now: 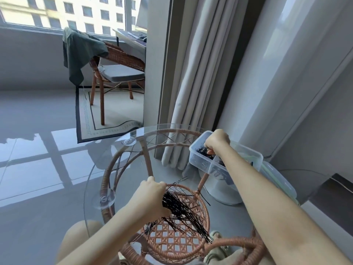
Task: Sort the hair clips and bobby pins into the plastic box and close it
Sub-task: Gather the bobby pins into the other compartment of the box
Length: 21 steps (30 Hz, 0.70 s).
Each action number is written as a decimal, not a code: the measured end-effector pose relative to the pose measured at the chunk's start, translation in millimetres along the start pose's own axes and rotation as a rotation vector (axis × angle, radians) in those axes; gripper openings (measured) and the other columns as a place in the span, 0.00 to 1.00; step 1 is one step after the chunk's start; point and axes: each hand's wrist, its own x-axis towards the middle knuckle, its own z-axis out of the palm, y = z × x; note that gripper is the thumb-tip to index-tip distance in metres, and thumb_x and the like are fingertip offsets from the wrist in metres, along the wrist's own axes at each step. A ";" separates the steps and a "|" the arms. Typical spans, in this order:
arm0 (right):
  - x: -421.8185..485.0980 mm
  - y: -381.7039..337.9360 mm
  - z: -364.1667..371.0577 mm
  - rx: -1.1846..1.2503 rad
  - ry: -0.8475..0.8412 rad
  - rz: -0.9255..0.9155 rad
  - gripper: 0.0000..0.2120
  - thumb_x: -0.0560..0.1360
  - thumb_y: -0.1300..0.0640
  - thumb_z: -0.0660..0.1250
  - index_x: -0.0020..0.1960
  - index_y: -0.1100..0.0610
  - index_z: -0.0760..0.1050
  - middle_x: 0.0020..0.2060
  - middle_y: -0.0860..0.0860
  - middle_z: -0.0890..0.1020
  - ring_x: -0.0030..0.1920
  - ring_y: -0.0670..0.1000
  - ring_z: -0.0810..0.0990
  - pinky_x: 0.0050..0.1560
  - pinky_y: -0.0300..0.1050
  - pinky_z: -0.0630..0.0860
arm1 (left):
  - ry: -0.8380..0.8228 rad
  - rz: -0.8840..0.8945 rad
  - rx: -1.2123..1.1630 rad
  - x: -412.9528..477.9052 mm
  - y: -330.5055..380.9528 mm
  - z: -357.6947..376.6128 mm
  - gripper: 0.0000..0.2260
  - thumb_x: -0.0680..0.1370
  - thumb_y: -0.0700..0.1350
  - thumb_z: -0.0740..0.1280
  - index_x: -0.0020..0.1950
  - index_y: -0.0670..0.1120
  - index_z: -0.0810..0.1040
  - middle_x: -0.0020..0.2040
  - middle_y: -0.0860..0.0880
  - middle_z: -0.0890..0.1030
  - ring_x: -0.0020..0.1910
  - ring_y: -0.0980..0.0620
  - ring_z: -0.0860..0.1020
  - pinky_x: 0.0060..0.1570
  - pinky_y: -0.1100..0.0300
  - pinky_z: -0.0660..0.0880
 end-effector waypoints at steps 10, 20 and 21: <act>-12.9 -3.5 -7.4 -0.481 0.046 -0.338 0.05 0.74 0.64 0.63 0.40 0.60 0.74 0.41 0.59 0.79 0.46 0.61 0.77 0.41 0.45 0.73 | -0.001 0.074 -0.028 -11.1 -4.8 -2.6 0.32 0.66 0.57 0.71 0.67 0.51 0.66 0.58 0.46 0.70 0.57 0.49 0.68 0.56 0.57 0.72; -135.4 97.8 -26.3 -0.638 -0.647 -0.606 0.49 0.60 0.34 0.72 0.74 0.43 0.52 0.75 0.50 0.56 0.74 0.49 0.52 0.72 0.50 0.55 | -0.070 0.150 0.192 -48.7 -34.1 9.4 0.52 0.59 0.66 0.71 0.72 0.62 0.41 0.68 0.49 0.61 0.64 0.49 0.60 0.62 0.54 0.65; -140.1 109.0 -19.7 -0.648 -0.628 -0.631 0.51 0.60 0.34 0.72 0.74 0.42 0.48 0.76 0.50 0.52 0.75 0.49 0.48 0.73 0.51 0.51 | -0.070 0.170 0.208 -49.7 -35.6 10.9 0.53 0.59 0.65 0.72 0.72 0.62 0.40 0.68 0.50 0.60 0.64 0.49 0.60 0.63 0.54 0.64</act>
